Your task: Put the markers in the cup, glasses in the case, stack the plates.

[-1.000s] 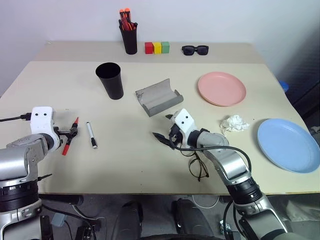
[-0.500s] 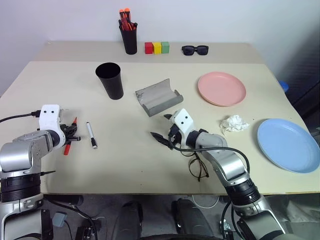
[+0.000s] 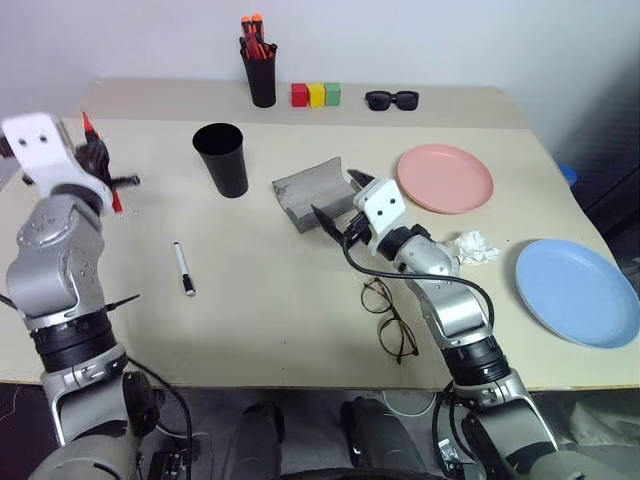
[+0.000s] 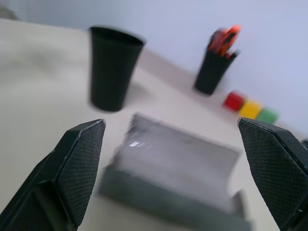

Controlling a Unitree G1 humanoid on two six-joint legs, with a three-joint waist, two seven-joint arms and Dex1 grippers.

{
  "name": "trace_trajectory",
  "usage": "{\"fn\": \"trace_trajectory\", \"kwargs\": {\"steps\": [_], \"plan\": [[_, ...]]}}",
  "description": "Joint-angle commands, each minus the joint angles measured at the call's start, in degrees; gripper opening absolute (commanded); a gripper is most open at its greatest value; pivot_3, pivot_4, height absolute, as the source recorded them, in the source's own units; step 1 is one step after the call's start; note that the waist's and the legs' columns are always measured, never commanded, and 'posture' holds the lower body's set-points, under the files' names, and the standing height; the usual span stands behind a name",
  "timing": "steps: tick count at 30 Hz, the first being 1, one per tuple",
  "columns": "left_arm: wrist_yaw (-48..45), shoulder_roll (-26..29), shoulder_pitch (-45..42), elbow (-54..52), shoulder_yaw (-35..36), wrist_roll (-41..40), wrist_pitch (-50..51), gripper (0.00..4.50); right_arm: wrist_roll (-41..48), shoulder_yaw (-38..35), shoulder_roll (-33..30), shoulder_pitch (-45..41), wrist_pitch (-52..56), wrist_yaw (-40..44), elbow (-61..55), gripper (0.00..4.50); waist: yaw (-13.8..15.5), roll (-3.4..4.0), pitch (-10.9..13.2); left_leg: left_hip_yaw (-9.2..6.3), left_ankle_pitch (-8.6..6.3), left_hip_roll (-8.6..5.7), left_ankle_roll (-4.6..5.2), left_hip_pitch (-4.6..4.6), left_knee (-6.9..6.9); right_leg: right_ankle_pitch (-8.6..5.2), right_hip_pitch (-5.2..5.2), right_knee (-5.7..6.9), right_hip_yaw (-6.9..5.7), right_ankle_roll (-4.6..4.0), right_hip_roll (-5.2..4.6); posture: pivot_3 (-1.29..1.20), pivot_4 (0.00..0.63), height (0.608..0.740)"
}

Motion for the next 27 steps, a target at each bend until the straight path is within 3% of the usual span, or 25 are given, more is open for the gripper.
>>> {"fn": "trace_trajectory", "kwargs": {"steps": [1, 5, 16, 27], "plan": [[1.69, -1.98, -6.70, 3.60, -6.56, 4.01, -9.09, 0.04, 0.15, -1.35, 1.10, -1.92, -2.35, -1.00, 2.48, 4.50, 0.22, 0.00, 0.00, 0.00, 0.01, 0.00, -0.02, 0.00, 0.01, 0.00, 0.01, 0.00, -0.01, 0.00, 0.01, 0.00, 0.150, 0.732], [3.39, -3.03, -13.93, 16.61, -13.28, 10.75, -20.35, 0.04, 0.11, -1.02, 1.98, -2.76, -3.37, -0.91, 4.19, 4.50, -0.10, 0.00, 0.00, 0.01, 0.03, -0.03, -0.04, 0.01, 0.06, 0.01, 0.02, 0.03, 0.01, 0.01, 0.03, 0.00, 0.150, 0.732], [9.67, -5.73, -27.47, 52.85, -18.19, 17.60, -50.67, 0.04, 4.86, -4.60, 5.83, -2.05, 0.72, -2.88, 0.44, 4.50, -0.21, 0.01, 0.00, 0.09, 0.03, 0.02, -0.04, -0.04, -0.05, 0.00, -0.13, 0.02, 0.05, 0.01, 0.10, 0.00, 0.150, 0.732], [7.59, -9.55, -29.75, 66.77, -16.80, 14.48, -60.37, 0.04, 5.53, -4.81, 6.00, 0.28, 2.99, -3.20, -3.09, 4.50, -0.04, 0.01, 0.00, 0.07, 0.05, 0.01, -0.06, -0.61, 0.12, 0.01, -0.61, 0.12, 0.01, 0.03, 0.10, 0.00, 0.150, 0.732]]}}
